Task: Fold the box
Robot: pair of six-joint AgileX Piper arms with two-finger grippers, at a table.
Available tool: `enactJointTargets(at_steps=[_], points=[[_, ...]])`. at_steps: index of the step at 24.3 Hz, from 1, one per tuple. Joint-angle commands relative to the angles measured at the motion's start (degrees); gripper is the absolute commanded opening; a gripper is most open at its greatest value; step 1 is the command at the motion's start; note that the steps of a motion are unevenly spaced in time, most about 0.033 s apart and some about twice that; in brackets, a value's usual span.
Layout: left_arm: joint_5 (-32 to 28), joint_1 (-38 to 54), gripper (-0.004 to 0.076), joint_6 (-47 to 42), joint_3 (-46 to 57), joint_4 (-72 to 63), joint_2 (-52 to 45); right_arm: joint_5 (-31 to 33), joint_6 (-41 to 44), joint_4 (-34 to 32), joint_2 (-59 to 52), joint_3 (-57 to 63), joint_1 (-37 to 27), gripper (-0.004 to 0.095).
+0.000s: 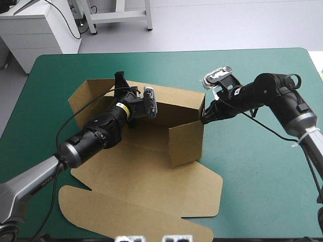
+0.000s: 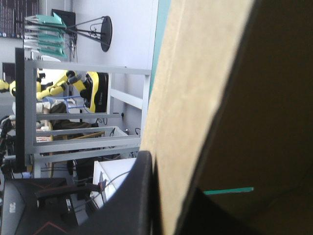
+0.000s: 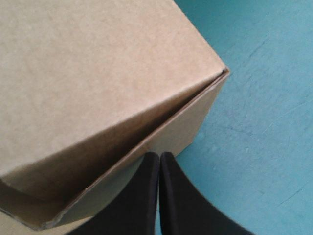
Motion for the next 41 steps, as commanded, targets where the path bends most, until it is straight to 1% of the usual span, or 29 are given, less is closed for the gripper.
enactJointTargets(at_steps=[1, 2, 3, 5, 6, 8, 9, 11, 13, 16, 17, 18, 19, 20, 21, 22, 24, 26, 28, 31, 33, 35, 39, 41], points=[[6.86, -0.06, -0.0008, -6.14, -3.72, -1.70, -0.01, -8.96, -2.51, -0.72, -2.01, 0.57, 0.05, -0.0001], [7.71, -0.06, -0.0008, -6.51, -4.11, -1.77, 0.28, -11.25, -2.52, -1.30, -2.00, 1.23, 0.05, -0.0001], [9.37, -0.06, -0.0008, -6.51, -5.00, -1.56, 0.58, -14.98, -3.12, -1.47, -2.00, 2.29, -0.24, -0.0001], [10.70, -0.06, -0.0008, -6.41, -5.22, -1.19, 0.63, -18.25, -4.17, -0.89, -1.77, 3.00, -0.35, -0.0002], [11.00, -0.06, -0.0008, -6.41, -5.22, -1.19, 0.63, -18.39, -4.79, -0.53, -1.48, 3.00, -0.35, -0.0006], [12.40, -0.06, -0.0008, -7.14, -5.22, -1.62, 0.98, -18.12, -7.45, 2.35, 0.44, 3.00, -0.35, -0.0020], [14.47, -0.06, -0.0008, -8.67, -5.22, -1.62, 1.38, -17.85, -8.76, 5.26, 1.73, 3.00, -0.35, -0.0020], [17.69, -0.06, -0.0008, -8.92, -5.22, -1.62, 1.78, -18.53, -11.96, 8.54, 3.02, 3.00, -0.35, -0.0020], [18.55, -0.06, -0.0008, -8.97, -5.27, -1.62, 2.22, -19.74, -14.31, 9.71, 3.02, 2.90, -0.35, -0.0005], [18.57, -0.06, -0.0008, -9.78, -5.27, -1.62, 2.60, -19.09, -16.50, 9.99, 3.02, 2.90, -0.35, 0.0097], [18.98, -0.06, -0.0008, -10.19, -5.27, -1.72, 2.99, -18.65, -17.13, 9.99, 3.02, 2.90, -0.35, 0.0176], [19.56, -0.06, -0.0007, -10.19, -5.36, -1.72, 3.21, -18.64, -17.90, 9.99, 3.10, 2.90, -0.35, 0.0230], [20.51, -0.06, -0.0001, -10.19, -5.60, -1.94, 3.72, -18.52, -19.07, 10.16, 3.24, 2.90, -0.35, 0.0347], [21.03, -0.06, 0.0004, -10.19, -5.84, -1.95, 4.02, -18.42, -19.31, 10.25, 3.28, 2.90, -0.35, 0.0416], [21.16, -0.06, 0.0010, -10.19, -6.11, -1.95, 4.35, -18.02, -19.43, 10.29, 3.28, 2.90, -0.35, 0.0472], [21.29, -0.06, 0.0014, -10.19, -6.43, -1.95, 4.39, -17.50, -19.58, 10.29, 3.38, 2.90, -0.35, 0.0505], [20.10, -0.06, 0.0014, -10.19, -6.94, -2.04, 4.51, -15.31, -21.22, 11.07, 3.51, 2.90, -0.35, 0.0536], [18.57, -0.06, 0.0014, -10.19, -8.16, -2.04, 4.51, -13.05, -23.58, 14.34, 4.17, 2.90, -0.35, 0.0543], [18.45, -0.06, 0.0014, -10.19, -9.10, -2.04, 4.51, -12.77, -25.23, 17.09, 4.80, 2.90, -0.35, 0.0581], [18.79, -0.06, 0.0014, -10.19, -9.91, -2.04, 4.51, -12.98, -25.92, 18.51, 5.75, 2.90, -0.25, 0.0658], [18.00, -0.06, 0.0014, -10.19, -10.21, -2.50, 4.51, -13.78, -26.57, 19.15, 6.21, 2.90, -0.25, 0.0686], [17.14, -0.06, 0.0014, -10.08, -10.21, -3.36, 4.62, -15.41, -27.12, 19.81, 7.00, 2.90, -0.25, 0.0686], [16.57, -0.06, 0.0014, -6.55, -10.21, -7.16, 5.66, -19.64, -28.07, 20.62, 8.16, 2.90, -0.14, 0.0687], [14.38, -0.06, 0.0014, -6.70, -10.33, -8.73, 6.32, -22.46, -28.07, 21.21, 8.93, 2.90, -0.14, 0.0688]])
